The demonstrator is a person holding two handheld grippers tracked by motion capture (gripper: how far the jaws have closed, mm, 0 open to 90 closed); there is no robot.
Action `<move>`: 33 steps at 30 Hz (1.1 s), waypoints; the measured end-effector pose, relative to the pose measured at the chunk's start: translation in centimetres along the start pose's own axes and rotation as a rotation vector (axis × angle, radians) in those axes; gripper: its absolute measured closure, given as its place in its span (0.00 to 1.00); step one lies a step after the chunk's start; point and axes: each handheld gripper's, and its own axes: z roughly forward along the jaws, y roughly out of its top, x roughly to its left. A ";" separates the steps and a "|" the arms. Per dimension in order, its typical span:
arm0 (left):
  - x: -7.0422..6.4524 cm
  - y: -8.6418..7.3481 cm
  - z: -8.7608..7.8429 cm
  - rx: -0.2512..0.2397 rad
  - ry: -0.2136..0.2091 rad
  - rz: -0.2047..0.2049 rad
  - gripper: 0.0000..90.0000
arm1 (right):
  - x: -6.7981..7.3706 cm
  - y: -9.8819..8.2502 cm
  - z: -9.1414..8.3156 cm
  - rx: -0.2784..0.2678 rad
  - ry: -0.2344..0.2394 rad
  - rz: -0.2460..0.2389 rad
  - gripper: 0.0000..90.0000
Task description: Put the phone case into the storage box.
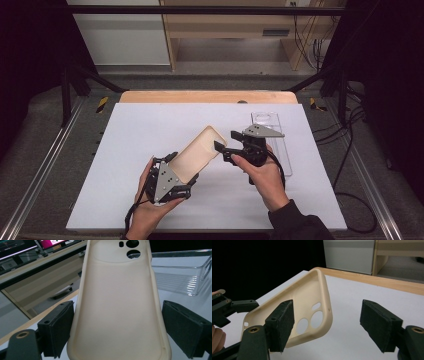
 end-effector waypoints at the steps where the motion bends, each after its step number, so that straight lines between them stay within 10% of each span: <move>1: 0.0 0.0 0.0 0.001 -0.002 0.001 0.13 | 0.0 0.0 0.1 0.003 0.001 0.004 0.32; 33: -0.3 -0.3 0.2 0.011 0.023 0.006 0.13 | 0.0 -0.9 0.7 0.000 0.119 0.112 0.72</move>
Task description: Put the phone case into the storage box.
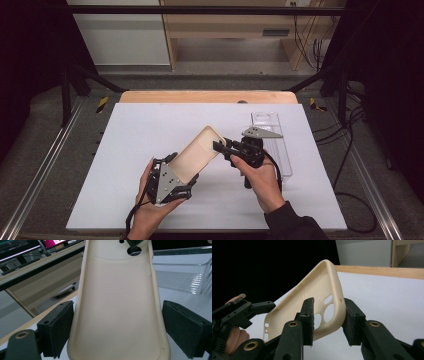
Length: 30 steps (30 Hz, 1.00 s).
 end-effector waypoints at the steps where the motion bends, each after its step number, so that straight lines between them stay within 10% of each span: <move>1: 0.0 0.0 0.0 0.002 0.001 0.000 0.13 | 0.0 0.0 0.0 -0.001 0.000 0.002 0.72; 30: 1.0 -1.8 1.4 0.082 -0.021 -0.081 0.13 | 2.5 0.7 0.7 0.002 0.044 -0.003 0.88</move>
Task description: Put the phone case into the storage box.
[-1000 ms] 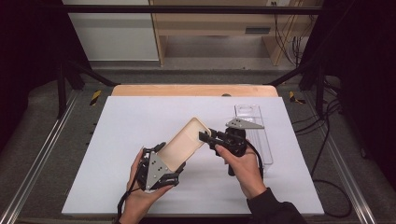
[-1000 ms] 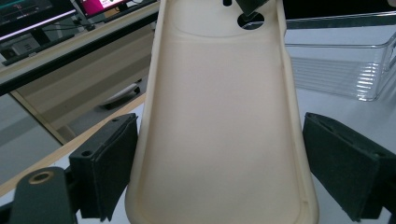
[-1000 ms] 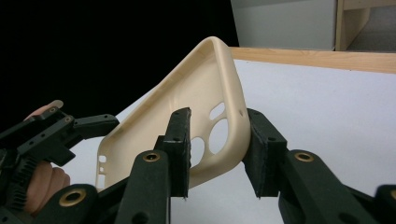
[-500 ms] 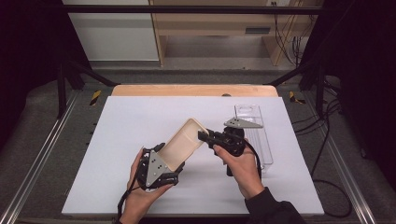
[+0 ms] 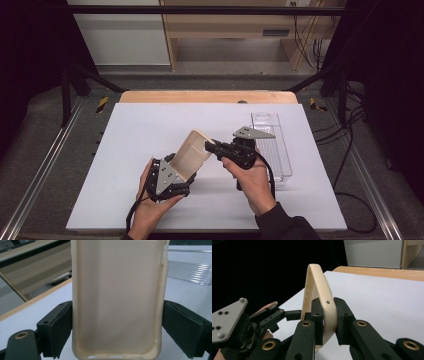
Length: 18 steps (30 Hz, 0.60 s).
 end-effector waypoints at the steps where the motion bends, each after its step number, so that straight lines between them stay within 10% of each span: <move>1: 0.1 0.0 0.1 0.001 -0.002 -0.004 0.13 | 0.2 0.1 0.1 0.004 -0.003 -0.015 0.88; 10: 0.7 -0.4 0.6 -0.009 -0.056 -0.104 0.09 | 1.2 1.0 1.1 0.034 -0.037 -0.089 0.88; 18: 2.2 -0.5 -0.6 -0.071 -0.075 -0.193 0.05 | -1.0 3.8 0.8 0.037 -0.099 -0.119 0.88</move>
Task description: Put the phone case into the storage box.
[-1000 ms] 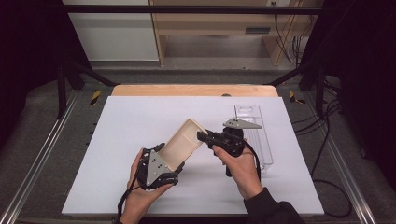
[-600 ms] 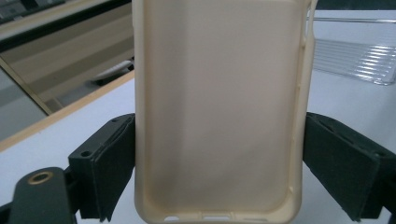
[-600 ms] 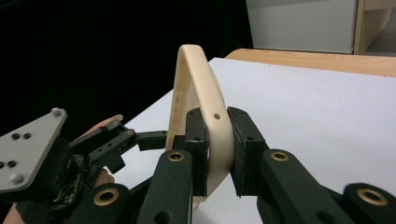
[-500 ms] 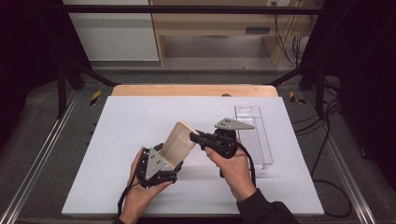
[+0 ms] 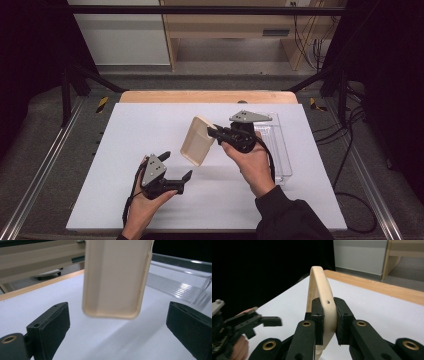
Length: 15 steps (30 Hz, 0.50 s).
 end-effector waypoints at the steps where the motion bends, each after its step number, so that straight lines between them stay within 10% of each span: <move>1: 0.2 0.0 -0.2 -0.003 -0.002 -0.007 0.05 | -0.4 0.3 -0.1 0.000 -0.006 -0.002 0.88; 15: 3.5 -1.8 -4.4 -0.050 0.035 -0.097 0.05 | -5.3 5.0 -2.5 0.004 -0.089 -0.097 0.88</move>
